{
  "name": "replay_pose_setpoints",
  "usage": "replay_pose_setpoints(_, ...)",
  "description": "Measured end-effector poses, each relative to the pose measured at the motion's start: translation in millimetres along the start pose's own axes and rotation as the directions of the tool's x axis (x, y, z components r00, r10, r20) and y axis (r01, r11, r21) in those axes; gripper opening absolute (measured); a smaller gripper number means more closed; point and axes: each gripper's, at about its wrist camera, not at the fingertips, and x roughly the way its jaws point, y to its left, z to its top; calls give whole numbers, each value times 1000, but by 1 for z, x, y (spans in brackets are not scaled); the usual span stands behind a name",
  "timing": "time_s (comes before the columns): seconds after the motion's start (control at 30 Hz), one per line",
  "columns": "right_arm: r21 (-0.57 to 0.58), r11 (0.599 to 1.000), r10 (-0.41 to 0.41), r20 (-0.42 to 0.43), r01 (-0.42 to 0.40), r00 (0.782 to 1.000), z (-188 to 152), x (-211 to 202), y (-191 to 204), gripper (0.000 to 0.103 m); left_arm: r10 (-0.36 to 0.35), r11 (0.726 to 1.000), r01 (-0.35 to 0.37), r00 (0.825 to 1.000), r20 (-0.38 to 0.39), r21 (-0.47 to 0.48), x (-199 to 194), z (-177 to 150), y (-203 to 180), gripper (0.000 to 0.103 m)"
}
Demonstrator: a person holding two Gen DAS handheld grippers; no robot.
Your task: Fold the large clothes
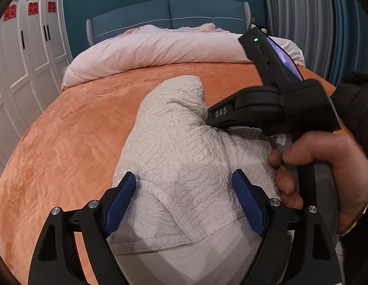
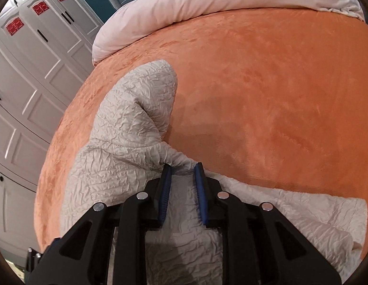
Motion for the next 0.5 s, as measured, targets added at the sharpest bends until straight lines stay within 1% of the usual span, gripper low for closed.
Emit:
replay_pose_setpoints(0.07,-7,1000,-13,18,13,1000,-4,1,2,19,7,1000,-7,1000,-4,12,1,-1,-1,80)
replay_pose_setpoints(0.23,17,1000,-5,39,4,999,-6,-1,-1,19,16,1000,-16,1000,0,21,0,0,-3,81)
replay_pose_setpoints(0.3,37,999,-34,51,33,998,-6,-17,0,21,1,1000,-1,1000,-9,4,-5,4,3,86)
replay_pose_setpoints(0.33,48,997,-62,74,58,995,-7,-35,5,21,-15,1000,15,1000,-19,-12,-9,7,7,86)
replay_pose_setpoints(0.37,52,997,-59,95,55,994,-9,-49,8,24,-33,999,32,999,-33,-31,-14,11,14,86)
replay_pose_setpoints(0.4,46,998,-39,132,33,990,-15,-76,14,24,-46,998,44,998,-45,-53,-22,14,22,86)
replay_pose_setpoints(0.43,33,999,-22,158,17,987,-25,-102,19,24,-52,996,48,998,-39,-76,-34,16,30,86)
replay_pose_setpoints(0.47,17,1000,-19,192,16,981,-43,-137,24,24,-68,993,65,998,-21,-97,-49,17,38,86)
replay_pose_setpoints(0.5,12,1000,-22,211,20,977,-59,-160,26,31,-81,991,80,997,-11,-105,-60,17,43,86)
